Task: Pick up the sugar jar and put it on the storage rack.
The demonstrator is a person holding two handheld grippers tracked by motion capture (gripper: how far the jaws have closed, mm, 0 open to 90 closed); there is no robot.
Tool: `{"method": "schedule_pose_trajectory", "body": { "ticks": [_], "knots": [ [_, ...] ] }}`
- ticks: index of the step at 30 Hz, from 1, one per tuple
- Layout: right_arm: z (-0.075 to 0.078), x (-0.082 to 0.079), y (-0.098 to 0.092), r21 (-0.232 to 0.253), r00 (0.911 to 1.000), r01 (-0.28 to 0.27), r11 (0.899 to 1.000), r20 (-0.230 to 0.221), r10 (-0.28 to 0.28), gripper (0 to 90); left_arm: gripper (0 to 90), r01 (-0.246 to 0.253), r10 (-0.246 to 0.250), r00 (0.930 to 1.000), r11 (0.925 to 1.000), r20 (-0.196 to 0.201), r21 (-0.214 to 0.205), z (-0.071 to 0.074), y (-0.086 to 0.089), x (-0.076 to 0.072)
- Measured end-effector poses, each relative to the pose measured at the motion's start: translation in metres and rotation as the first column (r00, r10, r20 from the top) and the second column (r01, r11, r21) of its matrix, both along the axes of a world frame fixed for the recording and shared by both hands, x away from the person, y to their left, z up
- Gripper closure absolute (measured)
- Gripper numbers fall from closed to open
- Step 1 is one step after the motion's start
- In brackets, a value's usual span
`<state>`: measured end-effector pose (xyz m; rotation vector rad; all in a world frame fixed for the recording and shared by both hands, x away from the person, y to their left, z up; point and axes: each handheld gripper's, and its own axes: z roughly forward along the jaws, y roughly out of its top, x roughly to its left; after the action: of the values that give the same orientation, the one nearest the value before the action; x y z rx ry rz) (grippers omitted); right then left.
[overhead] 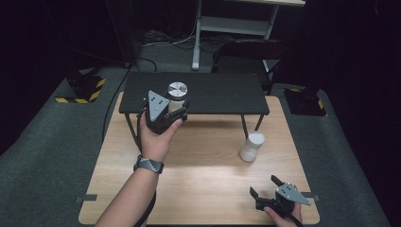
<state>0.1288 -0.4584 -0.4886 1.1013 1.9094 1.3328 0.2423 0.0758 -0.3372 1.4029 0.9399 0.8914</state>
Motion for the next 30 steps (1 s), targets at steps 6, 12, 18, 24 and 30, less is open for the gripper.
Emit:
{"method": "schedule_pose_trajectory", "body": {
  "ticks": [6, 12, 18, 24, 30],
  "knots": [
    [0.0, 0.0, 0.0, -0.001, 1.0, -0.001, 1.0, 0.002, 0.001, 0.0, 30.4, -0.021, 0.021, 0.9997, 0.9998, -0.016, 0.003, 0.0, 0.0, 0.015],
    [-0.001, 0.0, 0.0, -0.001, 1.0, -0.003, 1.0, 0.006, 0.003, 0.0, 30.4, -0.035, 0.035, 0.999, 0.9993, -0.028, -0.014, -0.003, 0.002, 0.026],
    [-0.001, 0.0, 0.0, 0.002, 1.0, -0.001, 1.0, 0.007, 0.001, 0.0, 30.5, -0.043, 0.042, 0.9987, 0.9989, -0.031, -0.022, -0.007, 0.002, 0.036],
    [-0.001, -0.001, -0.001, 0.004, 1.0, 0.0, 1.0, 0.01, 0.0, 0.0, 30.5, -0.042, 0.041, 0.9986, 0.9988, -0.033, -0.024, -0.009, -0.001, 0.047],
    [-0.002, -0.001, -0.001, 0.011, 1.0, 0.003, 1.0, 0.008, -0.003, 0.0, 30.5, -0.046, 0.045, 0.9986, 0.9982, -0.028, -0.039, -0.012, -0.001, 0.053]
  ]
}}
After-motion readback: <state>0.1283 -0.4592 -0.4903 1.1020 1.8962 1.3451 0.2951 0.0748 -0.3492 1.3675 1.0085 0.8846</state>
